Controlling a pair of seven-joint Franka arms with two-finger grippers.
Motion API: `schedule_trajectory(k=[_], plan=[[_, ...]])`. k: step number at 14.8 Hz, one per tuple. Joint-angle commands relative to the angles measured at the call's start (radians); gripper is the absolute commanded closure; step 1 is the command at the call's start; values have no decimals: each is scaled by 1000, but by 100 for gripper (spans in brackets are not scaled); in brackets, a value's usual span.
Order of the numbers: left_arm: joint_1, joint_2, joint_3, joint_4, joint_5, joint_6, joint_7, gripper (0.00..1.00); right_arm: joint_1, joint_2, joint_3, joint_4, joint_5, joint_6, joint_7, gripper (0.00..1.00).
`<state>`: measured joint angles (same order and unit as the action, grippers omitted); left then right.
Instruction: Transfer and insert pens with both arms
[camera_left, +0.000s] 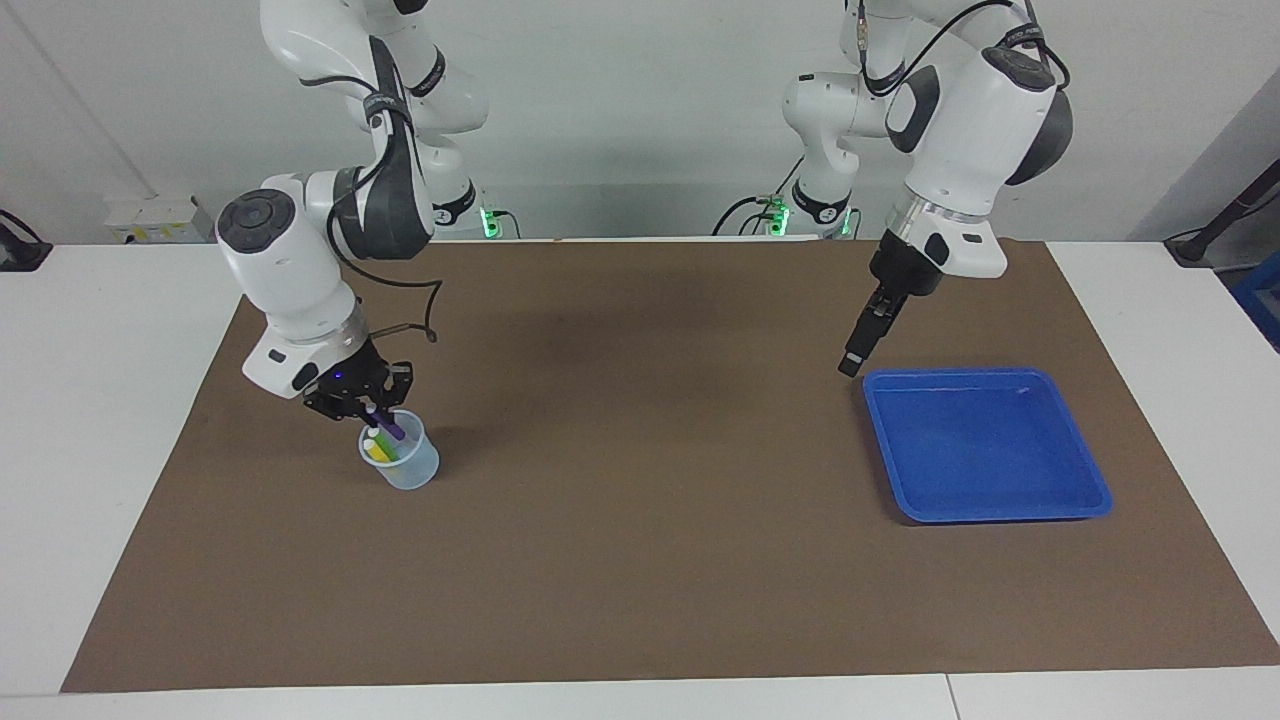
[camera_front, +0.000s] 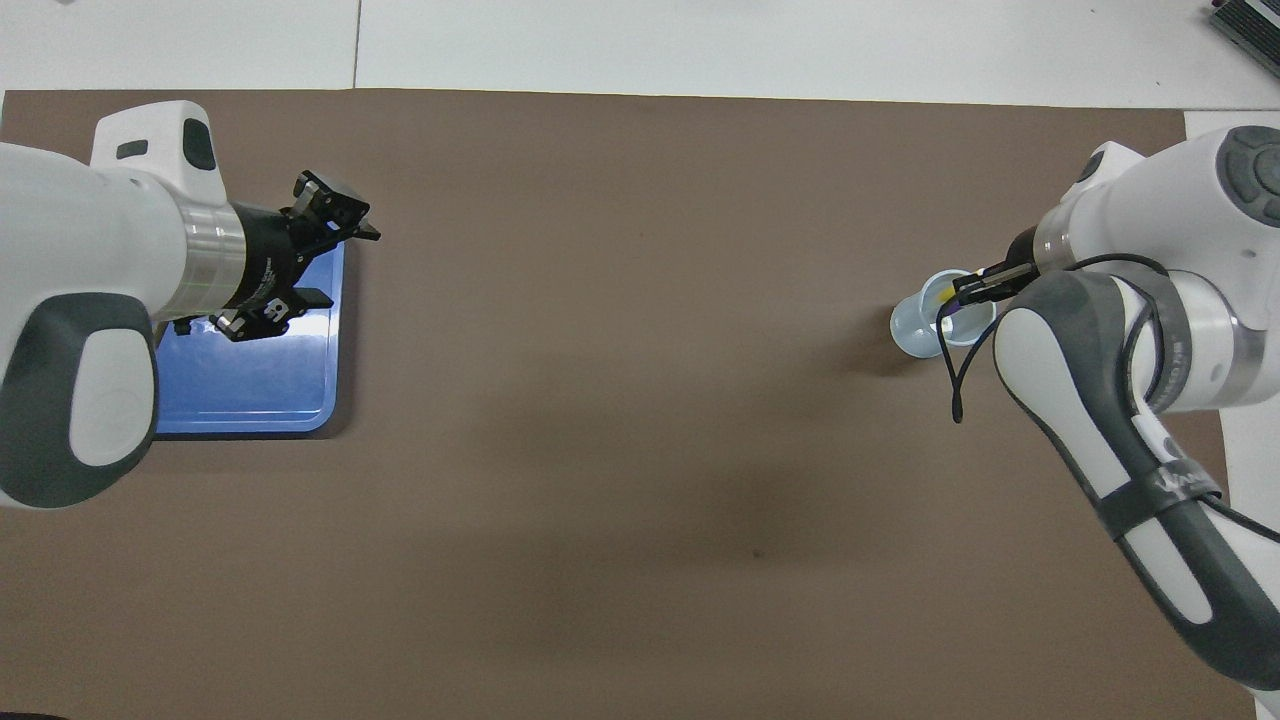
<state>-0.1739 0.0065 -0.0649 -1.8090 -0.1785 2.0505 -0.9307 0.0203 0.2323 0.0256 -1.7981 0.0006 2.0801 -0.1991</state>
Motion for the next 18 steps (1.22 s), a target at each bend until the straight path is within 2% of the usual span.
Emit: schedule_trajectory(k=[1,2,3,6,10,12,13,18], plan=[[72,-54,-9,-15,11,-165,223,22,-5,10,7,-24,-21,47,-2,48],[88,-66,-9,-13,13,-218,299,22,-6,10,7,-21,-19,38,0,3],[109,-78,-6,-10,13,-266,381,22,-8,10,7,-14,-17,28,6,0],[172,-120,-3,-9,25,-340,539,21,-5,-1,7,8,-14,-15,49,0],[208,-171,-3,-10,100,-458,676,19,-10,-56,2,97,-14,-178,53,0],[208,-189,-4,-10,157,-524,766,10,-25,-114,4,98,-14,-224,53,0],[208,-198,-4,-10,168,-536,801,2,-29,-137,2,100,-14,-256,53,0],[215,-227,2,-10,169,-532,817,0,-63,-235,2,117,-1,-385,53,0]])
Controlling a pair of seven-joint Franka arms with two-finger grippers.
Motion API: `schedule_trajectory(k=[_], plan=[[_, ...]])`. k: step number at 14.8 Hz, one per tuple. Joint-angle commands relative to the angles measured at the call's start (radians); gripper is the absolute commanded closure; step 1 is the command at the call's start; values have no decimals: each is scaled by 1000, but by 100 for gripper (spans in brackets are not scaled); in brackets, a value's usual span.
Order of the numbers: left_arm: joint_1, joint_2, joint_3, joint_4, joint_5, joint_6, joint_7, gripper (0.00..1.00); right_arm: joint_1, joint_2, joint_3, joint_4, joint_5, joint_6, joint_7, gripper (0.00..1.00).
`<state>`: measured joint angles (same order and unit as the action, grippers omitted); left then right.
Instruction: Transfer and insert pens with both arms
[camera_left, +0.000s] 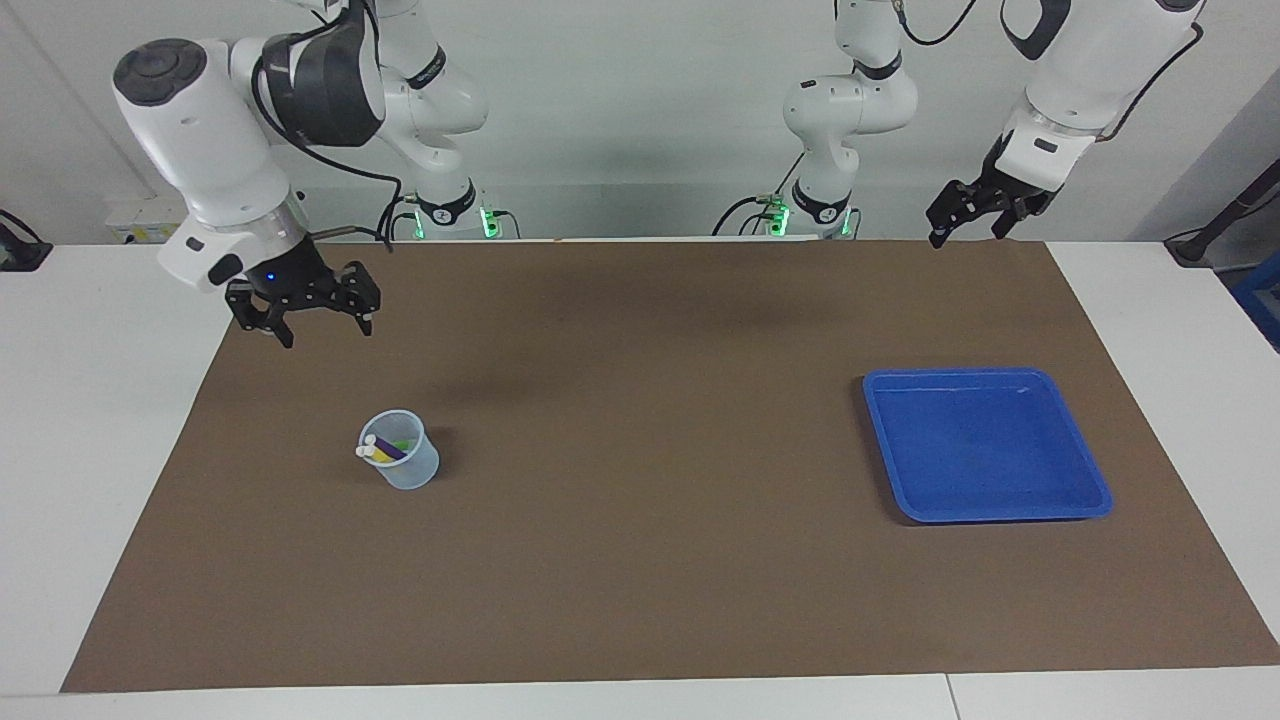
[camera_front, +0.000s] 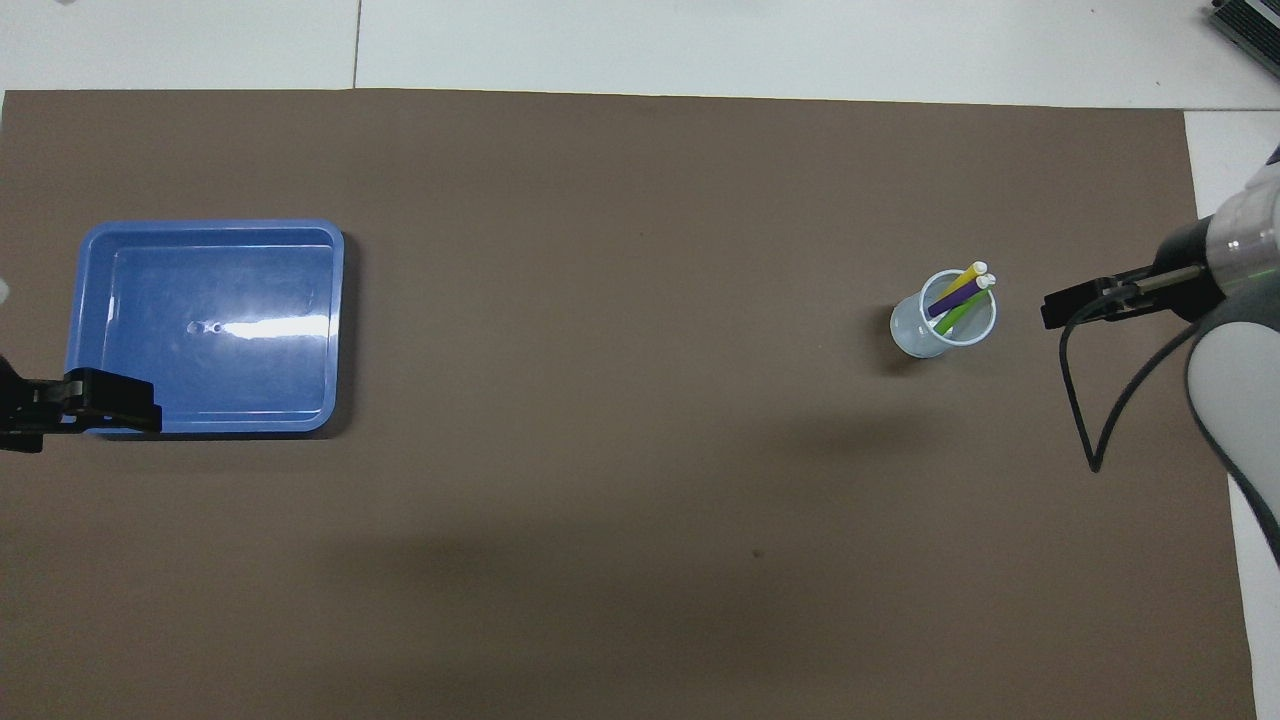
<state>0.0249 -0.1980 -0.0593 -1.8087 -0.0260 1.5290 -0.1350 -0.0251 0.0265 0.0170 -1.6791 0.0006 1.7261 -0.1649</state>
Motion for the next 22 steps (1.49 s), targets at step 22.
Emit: schedule_trajectory(k=[22], plan=[[-102,204,6,204,21,57,-52,0,-18,-49,14,-27,-8,-48,12,0]])
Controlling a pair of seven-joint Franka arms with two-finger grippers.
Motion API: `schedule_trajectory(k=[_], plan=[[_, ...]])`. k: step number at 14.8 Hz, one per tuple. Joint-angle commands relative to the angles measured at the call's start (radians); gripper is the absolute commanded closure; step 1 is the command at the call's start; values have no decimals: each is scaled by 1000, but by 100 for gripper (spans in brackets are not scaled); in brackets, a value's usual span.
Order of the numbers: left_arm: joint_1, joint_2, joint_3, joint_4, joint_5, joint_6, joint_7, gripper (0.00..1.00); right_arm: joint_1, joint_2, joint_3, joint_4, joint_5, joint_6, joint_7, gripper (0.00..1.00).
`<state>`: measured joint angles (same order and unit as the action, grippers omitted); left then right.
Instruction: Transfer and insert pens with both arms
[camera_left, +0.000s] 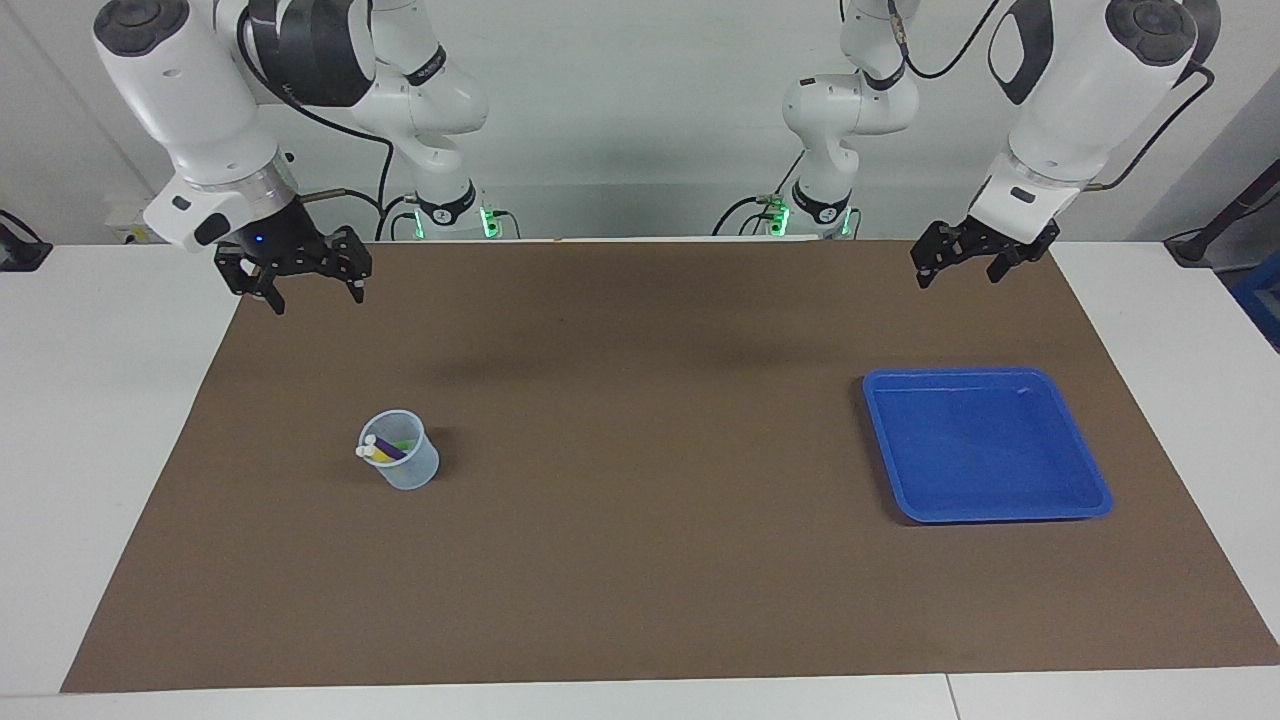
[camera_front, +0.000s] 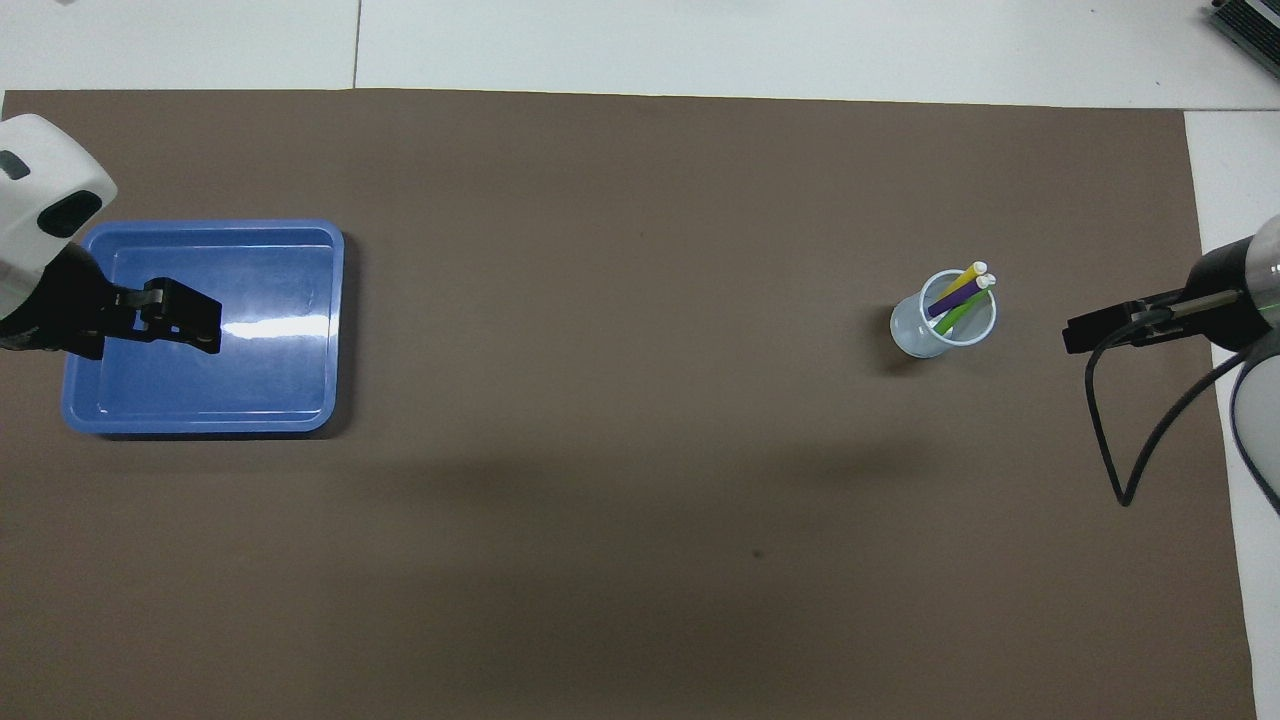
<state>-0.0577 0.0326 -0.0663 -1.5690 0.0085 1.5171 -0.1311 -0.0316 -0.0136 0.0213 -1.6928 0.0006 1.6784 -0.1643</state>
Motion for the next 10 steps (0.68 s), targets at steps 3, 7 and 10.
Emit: schedule_trajectory(k=[3,7,10], plan=[[-4,-23,10,-25,-12,68,-70,0,-10,-9,9,-13,-7,-5,11,0],[19,-23,3,-17,-12,72,-70,0,-11,-11,9,-22,-7,6,11,0],[21,-22,5,-9,-12,72,-68,0,-10,-16,9,-25,-7,-3,11,0]])
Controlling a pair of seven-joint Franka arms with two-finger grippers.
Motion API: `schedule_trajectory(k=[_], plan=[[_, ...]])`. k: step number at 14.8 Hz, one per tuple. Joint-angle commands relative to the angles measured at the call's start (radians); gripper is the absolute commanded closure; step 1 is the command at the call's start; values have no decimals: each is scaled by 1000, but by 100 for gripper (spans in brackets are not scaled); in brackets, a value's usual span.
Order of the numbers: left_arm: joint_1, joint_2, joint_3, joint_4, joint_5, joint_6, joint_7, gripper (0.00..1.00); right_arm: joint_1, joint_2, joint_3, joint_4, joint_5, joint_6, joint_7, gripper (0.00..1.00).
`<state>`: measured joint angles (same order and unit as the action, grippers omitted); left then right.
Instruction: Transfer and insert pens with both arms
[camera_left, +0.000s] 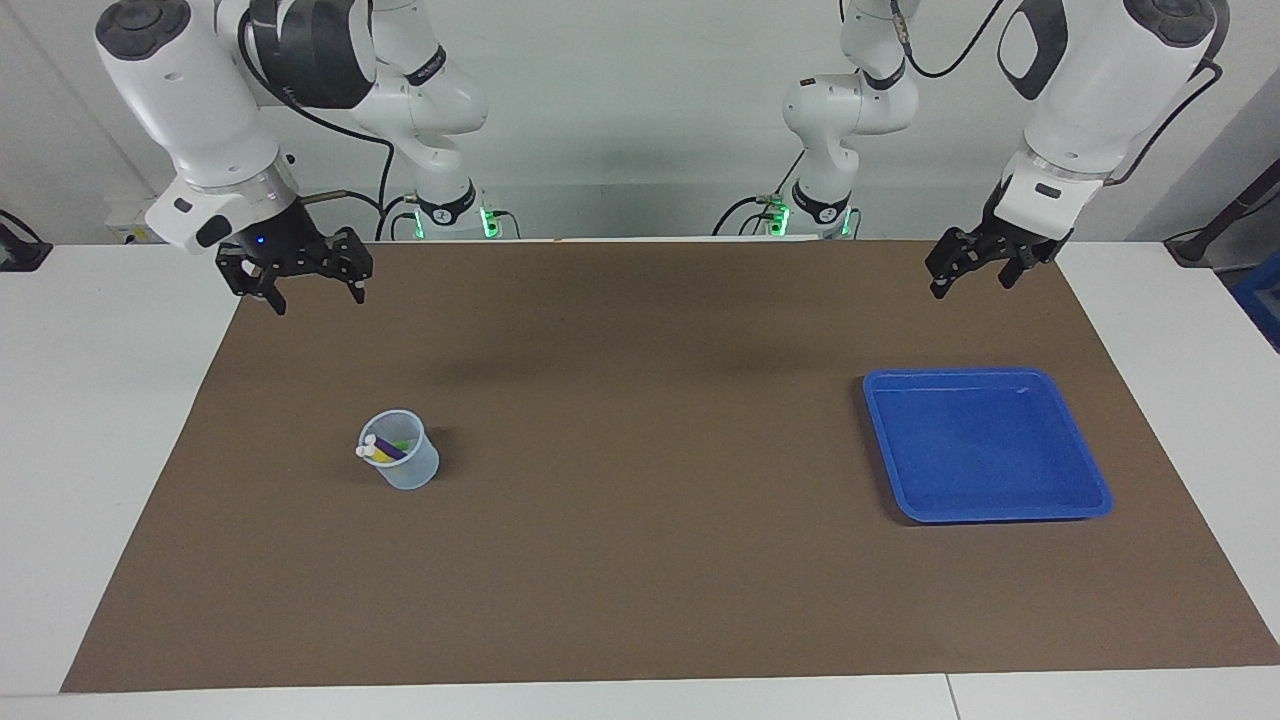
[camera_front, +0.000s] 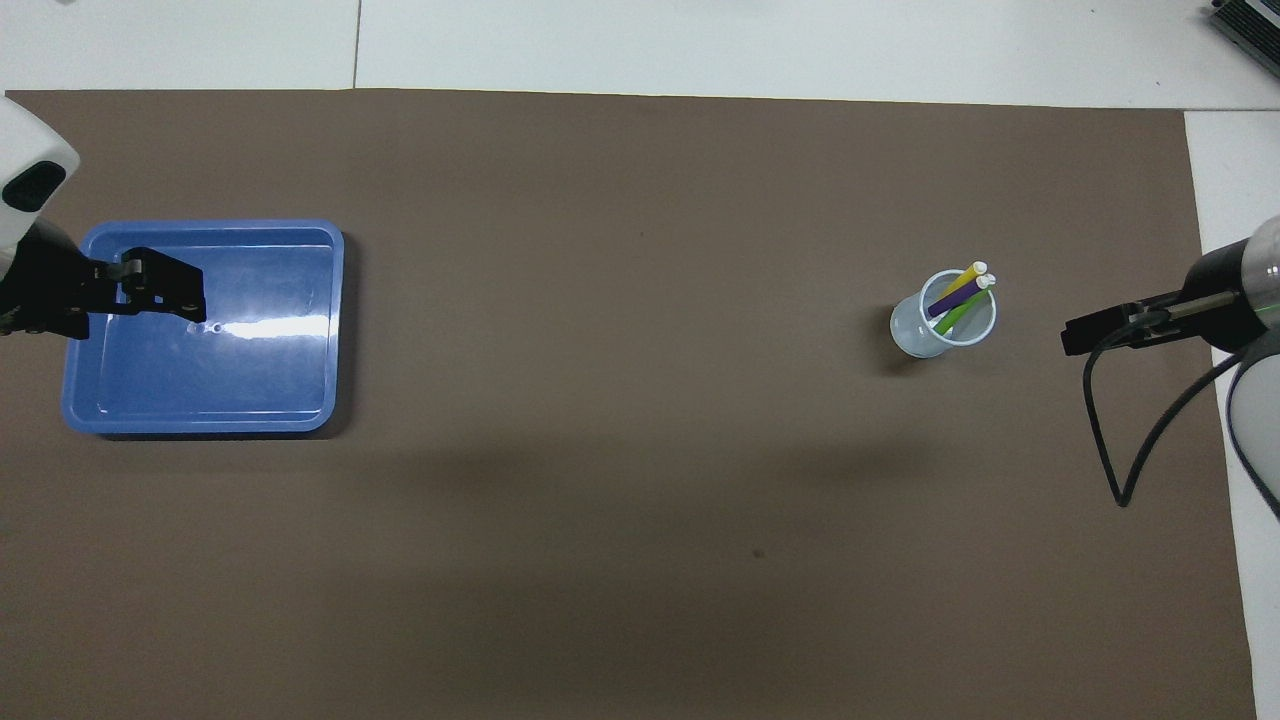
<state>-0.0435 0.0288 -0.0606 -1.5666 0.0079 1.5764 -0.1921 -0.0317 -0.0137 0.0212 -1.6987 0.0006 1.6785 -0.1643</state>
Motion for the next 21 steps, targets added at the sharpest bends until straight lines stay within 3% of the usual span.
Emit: schedule_trajectory(k=[1,21], plan=[[5,-18,-1,-13,-11,13,2,0,-10,-15,9,-19,-7,-6,11,0],[11,-33,10,-24,-16,42,97,0,0,-17,14,-10,-10,-56,9,0]])
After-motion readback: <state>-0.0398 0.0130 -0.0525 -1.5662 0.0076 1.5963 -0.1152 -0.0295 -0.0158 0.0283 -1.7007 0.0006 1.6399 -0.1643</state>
